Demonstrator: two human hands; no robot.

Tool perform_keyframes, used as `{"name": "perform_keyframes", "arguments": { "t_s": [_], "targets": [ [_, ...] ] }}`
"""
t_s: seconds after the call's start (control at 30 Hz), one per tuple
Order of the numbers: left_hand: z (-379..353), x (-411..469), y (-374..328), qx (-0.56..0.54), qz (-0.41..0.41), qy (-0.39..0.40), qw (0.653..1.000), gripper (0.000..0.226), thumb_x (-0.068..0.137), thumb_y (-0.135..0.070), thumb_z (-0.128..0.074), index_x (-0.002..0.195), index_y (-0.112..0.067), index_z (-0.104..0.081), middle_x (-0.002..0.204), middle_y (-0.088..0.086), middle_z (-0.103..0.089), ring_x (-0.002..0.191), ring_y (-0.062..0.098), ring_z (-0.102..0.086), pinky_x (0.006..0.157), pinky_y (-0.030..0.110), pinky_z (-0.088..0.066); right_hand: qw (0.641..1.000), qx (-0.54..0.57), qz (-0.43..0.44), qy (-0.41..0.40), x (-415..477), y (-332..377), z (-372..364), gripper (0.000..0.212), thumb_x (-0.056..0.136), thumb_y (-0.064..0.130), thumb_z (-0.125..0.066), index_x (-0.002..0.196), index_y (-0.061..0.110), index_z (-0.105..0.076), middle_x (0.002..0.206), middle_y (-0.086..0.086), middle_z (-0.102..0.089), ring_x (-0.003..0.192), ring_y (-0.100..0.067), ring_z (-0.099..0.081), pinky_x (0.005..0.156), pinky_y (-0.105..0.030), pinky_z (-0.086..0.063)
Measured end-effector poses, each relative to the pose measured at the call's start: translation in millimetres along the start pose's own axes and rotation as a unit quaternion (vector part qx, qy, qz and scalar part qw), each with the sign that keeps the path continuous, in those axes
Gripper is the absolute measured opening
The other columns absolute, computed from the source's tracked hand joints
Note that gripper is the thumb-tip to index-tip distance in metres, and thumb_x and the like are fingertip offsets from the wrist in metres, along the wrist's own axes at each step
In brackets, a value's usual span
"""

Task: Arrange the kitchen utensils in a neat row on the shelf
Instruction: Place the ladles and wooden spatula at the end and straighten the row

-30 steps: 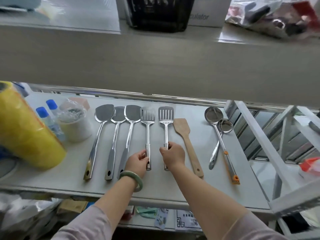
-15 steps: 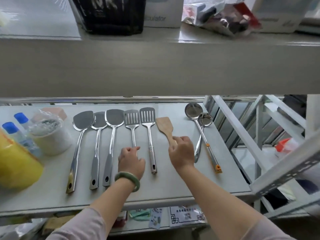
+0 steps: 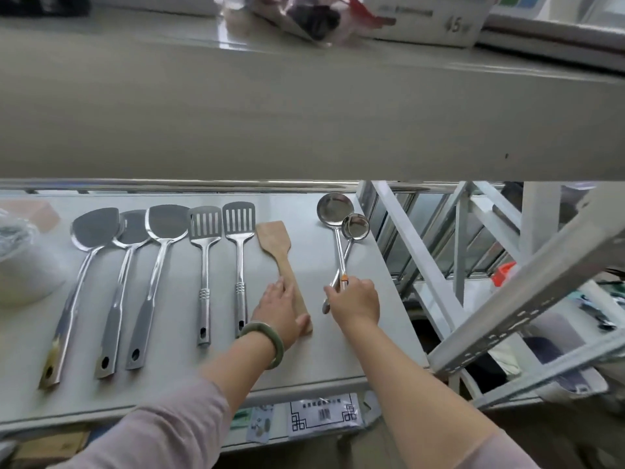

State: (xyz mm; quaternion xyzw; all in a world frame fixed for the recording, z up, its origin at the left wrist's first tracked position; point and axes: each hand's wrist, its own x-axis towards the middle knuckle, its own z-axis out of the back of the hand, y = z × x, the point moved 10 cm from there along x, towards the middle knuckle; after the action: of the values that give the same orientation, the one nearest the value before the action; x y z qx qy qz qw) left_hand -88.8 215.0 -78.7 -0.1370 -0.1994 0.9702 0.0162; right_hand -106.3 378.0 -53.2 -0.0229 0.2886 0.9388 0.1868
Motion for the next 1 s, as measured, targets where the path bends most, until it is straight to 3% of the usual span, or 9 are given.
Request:
{"name": "perform_keyframes", "arguments": {
  "t_s": [0.13,0.27,0.37,0.47,0.6,0.77,0.83,0.9,1.0],
  "targets": [
    [-8.3,6.4,-8.1,0.032,-0.010,0.022,0.999,0.075,0.091,-0.044,-0.040,0.148,-0.013,-0.002,0.159,0.009,0.003,0.146,0.024,0.001,0.121,0.035,-0.003,1.000,-0.024,0.002,0.015,3.8,7.6,-8.8,0.048,0.080,0.040,-0.064,0.113,0.006,-0.056,0.118,-0.014,-0.052,0.111,-0.031,-0.054,0.090,-0.034,-0.046],
    [-13.0,11.9,-17.4,0.041,-0.021,0.028,0.999,0.075,0.091,-0.044,-0.041,0.148,-0.015,-0.003,0.159,0.006,0.003,0.146,0.025,0.001,0.120,0.038,-0.003,0.999,-0.033,-0.003,0.023,13.3,5.0,-6.5,0.032,0.081,0.022,-0.058,0.108,0.004,-0.058,0.115,-0.016,-0.058,0.106,-0.032,-0.058,0.084,-0.031,-0.047],
    [-16.6,13.7,-25.0,0.053,-0.033,0.032,0.998,0.075,0.090,-0.046,-0.041,0.148,-0.017,-0.004,0.159,0.005,0.002,0.146,0.026,-0.001,0.120,0.040,-0.004,0.999,-0.034,-0.016,0.035,22.2,-6.7,0.6,0.022,0.078,0.020,-0.060,0.094,0.006,-0.062,0.102,-0.014,-0.067,0.098,-0.032,-0.062,0.071,-0.029,-0.046],
    [-20.5,15.3,-34.0,0.069,-0.042,0.036,0.996,0.074,0.090,-0.046,-0.041,0.148,-0.019,-0.004,0.159,0.003,0.002,0.146,0.025,0.000,0.120,0.042,-0.003,0.998,-0.035,-0.023,0.055,28.4,-14.6,6.6,0.016,0.076,0.024,-0.063,0.080,0.009,-0.058,0.082,-0.009,-0.062,0.084,-0.030,-0.061,0.064,-0.026,-0.040],
    [-27.6,17.5,-49.3,0.074,-0.056,0.039,0.995,0.073,0.090,-0.047,-0.041,0.148,-0.020,-0.005,0.159,0.002,0.002,0.146,0.027,0.001,0.120,0.044,-0.002,0.997,-0.026,-0.024,0.068,31.4,-17.8,9.1,0.021,0.075,0.027,-0.063,0.071,0.008,-0.056,0.073,-0.007,-0.059,0.072,-0.026,-0.054,0.060,-0.025,-0.038],
    [-34.7,22.1,-65.0,0.057,-0.065,0.038,0.996,0.072,0.089,-0.045,-0.044,0.147,-0.022,-0.009,0.159,0.000,-0.004,0.146,0.029,0.001,0.119,0.046,-0.001,0.999,0.017,-0.001,0.051,27.1,0.2,8.5,0.032,0.070,0.033,-0.067,0.084,0.004,-0.065,0.084,-0.011,-0.069,0.083,-0.031,-0.065,0.060,-0.026,-0.039],
    [-26.5,20.0,-67.4,0.007,-0.069,0.032,0.997,0.060,0.092,-0.031,-0.042,0.146,-0.017,-0.018,0.156,0.005,-0.020,0.145,0.029,-0.009,0.118,0.043,-0.007,0.998,0.027,0.022,0.053,22.5,15.5,6.1,0.035,0.068,0.033,-0.067,0.089,0.006,-0.065,0.086,-0.010,-0.070,0.086,-0.031,-0.066,0.063,-0.027,-0.044],
    [-9.5,19.7,-53.5,-0.131,-0.047,-0.011,0.990,0.043,0.093,-0.012,-0.037,0.135,-0.008,-0.039,0.141,0.014,-0.045,0.134,0.029,-0.037,0.110,0.035,-0.025,0.997,0.031,0.045,0.062,15.2,30.8,1.6,0.035,0.066,0.032,-0.067,0.091,0.008,-0.063,0.087,-0.008,-0.069,0.085,-0.030,-0.066,0.064,-0.028,-0.043],
    [12.4,14.3,-5.9,-0.364,0.032,-0.111,0.924,0.040,0.093,-0.008,-0.037,0.131,-0.013,-0.049,0.129,0.008,-0.060,0.119,0.024,-0.054,0.103,0.031,-0.039,0.993,0.046,0.067,0.081,1.5,49.1,-14.5,0.032,0.068,0.036,-0.064,0.088,0.011,-0.062,0.083,-0.007,-0.069,0.080,-0.028,-0.066,0.060,-0.027,-0.042]
  ]
}}
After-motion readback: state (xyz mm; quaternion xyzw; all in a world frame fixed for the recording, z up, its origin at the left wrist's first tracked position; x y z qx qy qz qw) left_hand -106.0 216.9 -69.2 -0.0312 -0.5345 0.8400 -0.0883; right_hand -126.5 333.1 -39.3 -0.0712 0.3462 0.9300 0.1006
